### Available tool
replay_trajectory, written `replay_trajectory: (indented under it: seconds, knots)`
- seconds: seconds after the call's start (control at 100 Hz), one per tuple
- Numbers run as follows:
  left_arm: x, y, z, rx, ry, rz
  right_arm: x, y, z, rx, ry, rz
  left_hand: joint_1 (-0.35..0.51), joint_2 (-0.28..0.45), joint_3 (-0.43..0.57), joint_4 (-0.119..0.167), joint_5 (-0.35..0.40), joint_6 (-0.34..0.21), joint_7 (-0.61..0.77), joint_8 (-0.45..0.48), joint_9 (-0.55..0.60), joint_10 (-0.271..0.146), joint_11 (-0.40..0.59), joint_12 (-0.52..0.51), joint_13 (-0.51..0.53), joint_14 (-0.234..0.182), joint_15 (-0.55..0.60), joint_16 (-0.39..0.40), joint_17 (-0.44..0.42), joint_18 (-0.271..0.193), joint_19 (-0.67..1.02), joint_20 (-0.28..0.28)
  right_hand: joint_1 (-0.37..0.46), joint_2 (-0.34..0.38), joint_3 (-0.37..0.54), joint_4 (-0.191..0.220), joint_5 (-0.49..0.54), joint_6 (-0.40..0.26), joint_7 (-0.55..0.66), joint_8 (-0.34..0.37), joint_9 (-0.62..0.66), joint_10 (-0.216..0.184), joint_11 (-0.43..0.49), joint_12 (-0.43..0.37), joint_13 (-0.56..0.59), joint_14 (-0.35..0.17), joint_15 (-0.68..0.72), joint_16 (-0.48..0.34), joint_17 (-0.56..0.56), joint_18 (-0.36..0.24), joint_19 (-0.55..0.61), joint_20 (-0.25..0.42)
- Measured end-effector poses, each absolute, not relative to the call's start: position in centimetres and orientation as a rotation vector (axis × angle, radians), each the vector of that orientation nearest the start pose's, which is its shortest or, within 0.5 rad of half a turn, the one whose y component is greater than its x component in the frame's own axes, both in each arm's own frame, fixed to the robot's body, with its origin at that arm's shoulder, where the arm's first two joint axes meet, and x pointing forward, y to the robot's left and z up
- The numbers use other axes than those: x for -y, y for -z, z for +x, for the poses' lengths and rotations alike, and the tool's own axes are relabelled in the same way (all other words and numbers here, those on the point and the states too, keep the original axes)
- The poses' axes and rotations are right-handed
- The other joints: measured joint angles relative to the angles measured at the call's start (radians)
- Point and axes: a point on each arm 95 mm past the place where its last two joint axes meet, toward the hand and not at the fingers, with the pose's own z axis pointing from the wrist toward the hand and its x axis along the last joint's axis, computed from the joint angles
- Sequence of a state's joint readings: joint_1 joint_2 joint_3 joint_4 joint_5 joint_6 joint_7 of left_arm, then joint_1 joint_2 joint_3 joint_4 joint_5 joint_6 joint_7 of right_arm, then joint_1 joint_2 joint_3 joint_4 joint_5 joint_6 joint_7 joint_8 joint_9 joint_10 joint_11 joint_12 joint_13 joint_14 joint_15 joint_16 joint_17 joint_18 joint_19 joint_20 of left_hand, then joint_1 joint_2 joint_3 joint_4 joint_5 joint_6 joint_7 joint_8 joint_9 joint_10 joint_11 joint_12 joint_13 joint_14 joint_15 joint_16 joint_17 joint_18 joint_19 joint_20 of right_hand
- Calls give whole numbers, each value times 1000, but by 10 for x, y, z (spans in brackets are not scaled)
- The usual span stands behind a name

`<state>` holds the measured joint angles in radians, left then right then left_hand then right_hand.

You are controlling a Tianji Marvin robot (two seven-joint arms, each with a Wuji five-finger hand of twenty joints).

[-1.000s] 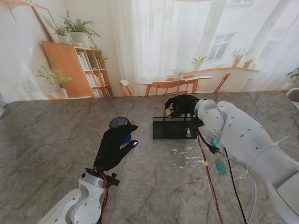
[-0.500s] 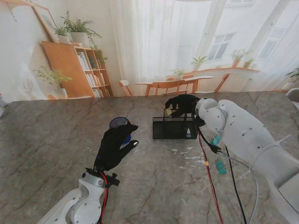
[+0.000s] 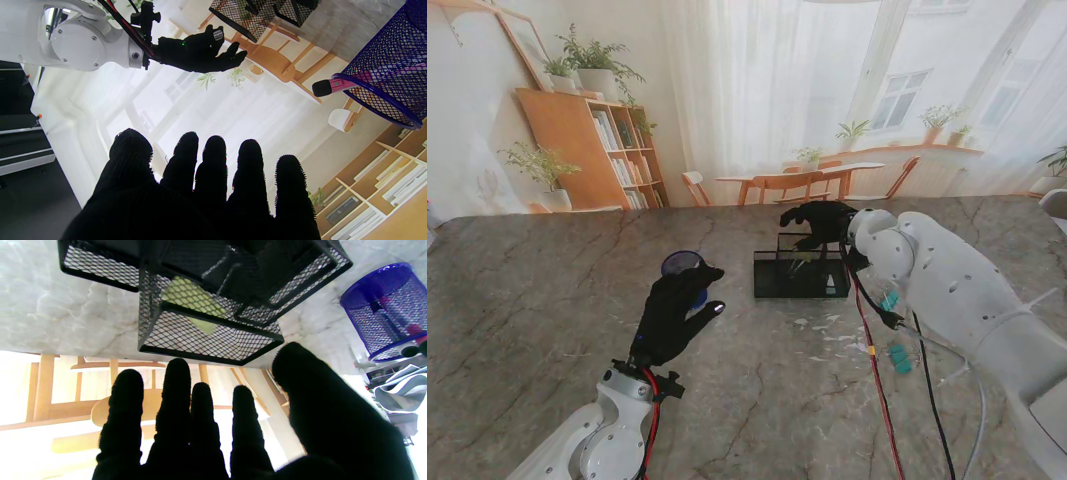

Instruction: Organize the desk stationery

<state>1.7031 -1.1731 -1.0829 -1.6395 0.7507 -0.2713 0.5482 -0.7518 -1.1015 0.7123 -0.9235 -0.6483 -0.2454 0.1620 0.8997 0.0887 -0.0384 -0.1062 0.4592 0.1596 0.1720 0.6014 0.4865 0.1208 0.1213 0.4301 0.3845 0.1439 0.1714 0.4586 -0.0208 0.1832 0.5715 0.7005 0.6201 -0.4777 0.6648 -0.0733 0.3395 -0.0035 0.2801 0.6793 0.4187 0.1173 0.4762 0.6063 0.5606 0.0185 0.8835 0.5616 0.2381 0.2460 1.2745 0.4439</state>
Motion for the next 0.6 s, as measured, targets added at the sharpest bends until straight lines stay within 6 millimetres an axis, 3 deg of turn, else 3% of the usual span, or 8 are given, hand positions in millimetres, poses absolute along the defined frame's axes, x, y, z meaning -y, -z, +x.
replay_trajectory:
  seconds: [0.16, 0.31, 0.47, 0.6]
  knots:
    - [70, 324, 330, -996, 2198, -1211, 2, 265, 576, -1854, -1408, 1168, 0, 0, 0, 0, 0, 0, 0, 0, 0, 0, 0, 0, 0, 0, 0, 0, 0, 1, 0, 0, 0, 1, 1, 8, -99, 8, -82, 0, -85, 23, -84, -41, -74, 30, -21, 0, -56, 5, -22, 0]
    - [70, 324, 330, -996, 2198, -1211, 5, 256, 571, -1825, -1440, 1161, 0, 0, 0, 0, 0, 0, 0, 0, 0, 0, 0, 0, 0, 0, 0, 0, 0, 1, 0, 0, -8, 2, 1, 8, -99, 9, -89, 0, -96, 26, -125, -51, -101, 40, -84, -23, -85, 6, -37, 0]
    - [70, 324, 330, -994, 2199, -1213, 11, 238, 557, -1788, -1478, 1081, 0, 0, 0, 0, 0, 0, 0, 0, 0, 0, 0, 0, 0, 0, 0, 0, 0, 1, 0, 0, -11, 15, -13, 8, -98, 9, -95, 0, -95, 26, -165, -56, -139, 67, -234, -95, -125, 6, -69, 0]
    - [71, 324, 330, -992, 2200, -1212, 24, 221, 538, -1791, -1520, 997, 0, 0, 0, 0, 0, 0, 0, 0, 0, 0, 0, 0, 0, 0, 0, 0, 0, 2, 0, 0, -93, 58, -89, 8, -96, 10, -95, 0, -91, 26, -191, -63, -161, 88, -366, -143, -166, 9, -118, -25]
